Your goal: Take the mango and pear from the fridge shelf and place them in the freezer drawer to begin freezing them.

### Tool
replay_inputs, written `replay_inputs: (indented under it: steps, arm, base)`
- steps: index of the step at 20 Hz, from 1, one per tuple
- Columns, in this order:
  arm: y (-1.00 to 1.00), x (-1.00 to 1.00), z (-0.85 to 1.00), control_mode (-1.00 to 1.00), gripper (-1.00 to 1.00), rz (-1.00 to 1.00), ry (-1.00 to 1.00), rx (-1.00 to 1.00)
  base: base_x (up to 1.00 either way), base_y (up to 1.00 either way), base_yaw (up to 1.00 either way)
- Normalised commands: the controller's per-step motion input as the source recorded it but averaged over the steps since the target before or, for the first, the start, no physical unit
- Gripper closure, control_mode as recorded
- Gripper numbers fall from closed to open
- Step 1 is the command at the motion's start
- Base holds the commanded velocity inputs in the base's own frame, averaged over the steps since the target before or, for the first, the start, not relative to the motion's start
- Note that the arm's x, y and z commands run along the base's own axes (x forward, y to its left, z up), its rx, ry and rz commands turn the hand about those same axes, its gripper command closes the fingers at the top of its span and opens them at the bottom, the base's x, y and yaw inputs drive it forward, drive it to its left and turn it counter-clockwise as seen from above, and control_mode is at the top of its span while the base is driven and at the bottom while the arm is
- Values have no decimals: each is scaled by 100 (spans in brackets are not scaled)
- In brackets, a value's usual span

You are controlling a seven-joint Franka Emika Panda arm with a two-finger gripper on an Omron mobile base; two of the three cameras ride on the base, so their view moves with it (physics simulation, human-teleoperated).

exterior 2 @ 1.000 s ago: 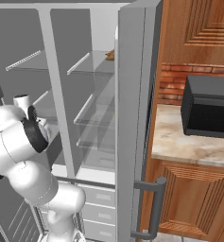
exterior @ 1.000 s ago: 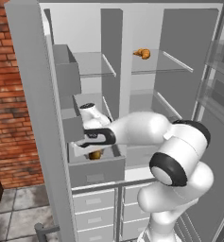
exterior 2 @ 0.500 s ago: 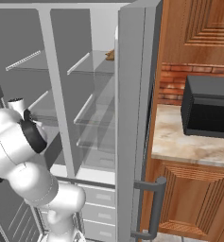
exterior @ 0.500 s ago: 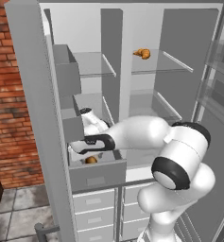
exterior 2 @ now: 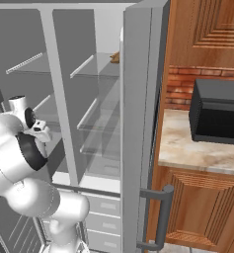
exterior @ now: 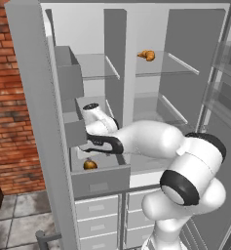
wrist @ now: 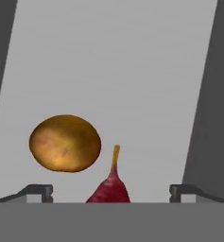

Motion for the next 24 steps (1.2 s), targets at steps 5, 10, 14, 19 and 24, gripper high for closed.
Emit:
replay_inputs:
  steps: [5, 10, 14, 19, 24]
  arm:
    - [-26, 0, 47, -100, -100, 0, -7, 0]
    - [-27, -13, 29, -100, -100, 0, -8, 0]
    - [-35, -24, 16, -100, -100, 0, -4, 0]
    - [-42, -29, 11, -100, -100, 0, -1, 1]
    - [-47, -36, 16, -100, -100, 0, -1, 1]
  base:
    - [0, 0, 0]
    - [0, 0, 0]
    - [0, 0, 0]
    - [0, 0, 0]
    - [0, 0, 0]
